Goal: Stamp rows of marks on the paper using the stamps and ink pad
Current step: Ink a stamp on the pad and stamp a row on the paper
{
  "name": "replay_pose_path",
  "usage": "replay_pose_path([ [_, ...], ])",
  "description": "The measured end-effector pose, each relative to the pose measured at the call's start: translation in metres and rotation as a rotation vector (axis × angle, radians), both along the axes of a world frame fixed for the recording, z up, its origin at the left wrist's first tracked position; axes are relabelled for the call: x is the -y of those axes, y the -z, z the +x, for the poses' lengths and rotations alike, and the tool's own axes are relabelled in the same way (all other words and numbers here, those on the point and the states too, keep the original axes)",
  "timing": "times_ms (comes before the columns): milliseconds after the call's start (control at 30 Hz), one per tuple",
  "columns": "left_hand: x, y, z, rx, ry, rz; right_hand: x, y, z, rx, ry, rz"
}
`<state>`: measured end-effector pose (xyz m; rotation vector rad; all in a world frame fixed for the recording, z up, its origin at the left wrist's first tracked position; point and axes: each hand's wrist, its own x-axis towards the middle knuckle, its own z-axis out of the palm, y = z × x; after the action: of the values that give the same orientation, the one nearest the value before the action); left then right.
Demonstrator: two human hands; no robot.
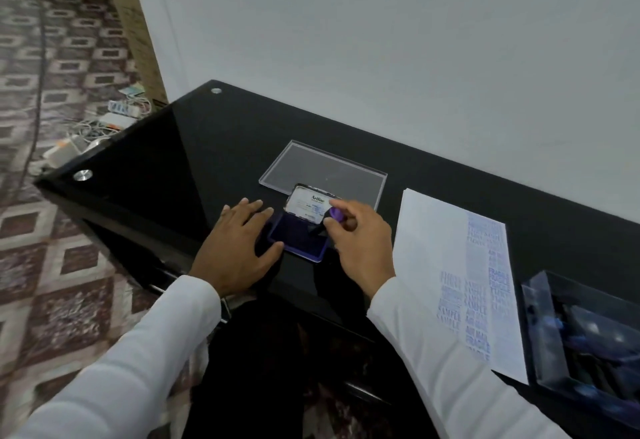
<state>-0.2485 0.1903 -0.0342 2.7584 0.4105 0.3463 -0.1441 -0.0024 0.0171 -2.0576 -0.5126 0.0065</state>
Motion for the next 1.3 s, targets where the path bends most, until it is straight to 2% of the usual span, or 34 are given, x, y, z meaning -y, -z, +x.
replay_pose_path([
  [200, -0.006, 0.008, 0.000, -0.007, -0.005, 0.019, -0.015, -0.006, -0.005, 0.149, -0.122, -0.134],
  [767, -0.008, 0.015, 0.001, -0.028, -0.006, 0.074, -0.032, -0.011, -0.004, 0.239, -0.252, -0.374],
  [1300, -0.007, 0.012, 0.000, -0.040, -0.010, 0.077, -0.027, -0.015, -0.003, 0.232, -0.262, -0.356],
])
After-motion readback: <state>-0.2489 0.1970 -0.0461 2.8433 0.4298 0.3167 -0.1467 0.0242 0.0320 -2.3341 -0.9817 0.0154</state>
